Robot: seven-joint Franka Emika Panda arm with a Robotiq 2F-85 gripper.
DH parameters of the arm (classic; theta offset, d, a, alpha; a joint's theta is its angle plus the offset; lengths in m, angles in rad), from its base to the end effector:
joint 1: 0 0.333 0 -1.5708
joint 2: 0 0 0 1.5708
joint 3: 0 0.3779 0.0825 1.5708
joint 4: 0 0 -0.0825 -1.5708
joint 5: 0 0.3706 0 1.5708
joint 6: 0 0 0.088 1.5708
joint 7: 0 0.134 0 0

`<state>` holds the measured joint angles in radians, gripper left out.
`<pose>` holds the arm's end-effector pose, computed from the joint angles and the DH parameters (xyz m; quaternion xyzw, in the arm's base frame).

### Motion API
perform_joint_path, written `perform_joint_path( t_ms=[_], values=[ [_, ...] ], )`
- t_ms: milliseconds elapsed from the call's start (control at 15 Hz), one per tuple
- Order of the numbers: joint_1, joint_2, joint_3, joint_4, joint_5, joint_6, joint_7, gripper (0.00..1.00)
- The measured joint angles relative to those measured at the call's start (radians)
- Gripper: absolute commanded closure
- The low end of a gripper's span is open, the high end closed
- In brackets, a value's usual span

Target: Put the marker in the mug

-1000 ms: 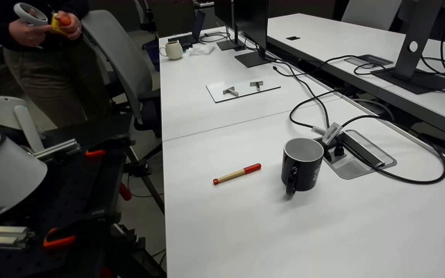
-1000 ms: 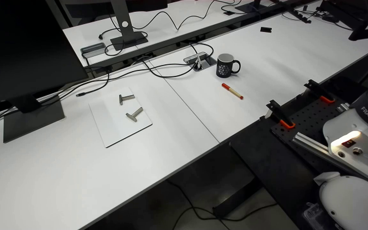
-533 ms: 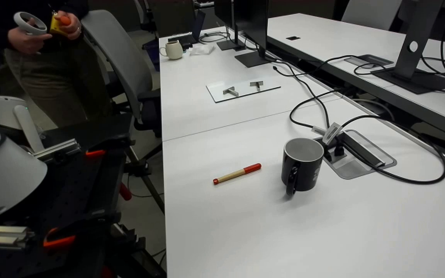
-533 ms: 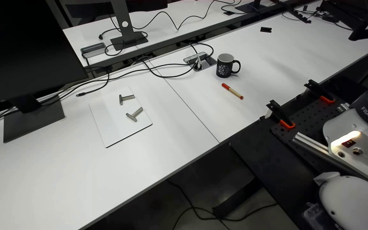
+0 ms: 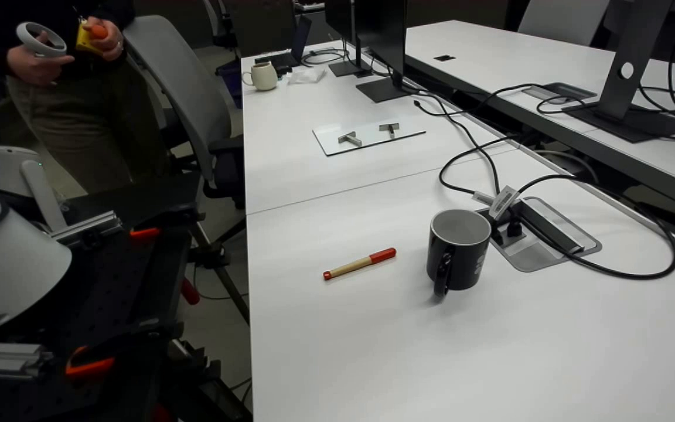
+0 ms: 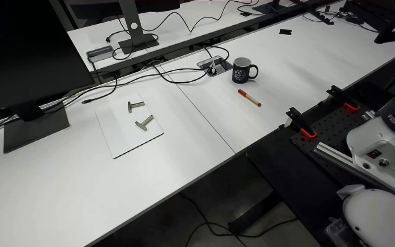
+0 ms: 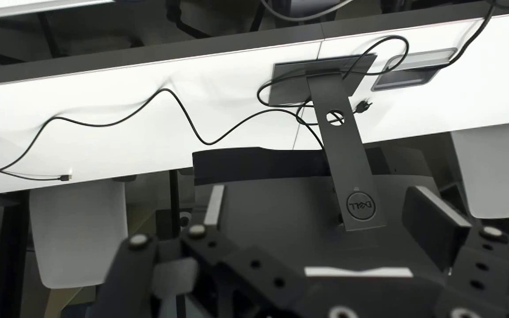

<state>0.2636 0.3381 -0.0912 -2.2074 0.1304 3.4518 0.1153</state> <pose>0.6308 0.0984 0.3891 -0.8983 0.0299 -0.4343 0.0598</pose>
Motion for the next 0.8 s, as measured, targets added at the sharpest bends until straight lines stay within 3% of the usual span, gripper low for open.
perform_joint_path(
  t_ms=[267,800],
  values=[
    [-0.073,0.065,0.057,0.053,-0.002,0.001,-0.003,0.00],
    [-0.083,0.075,0.061,0.072,-0.002,0.000,-0.006,0.00]
  ],
)
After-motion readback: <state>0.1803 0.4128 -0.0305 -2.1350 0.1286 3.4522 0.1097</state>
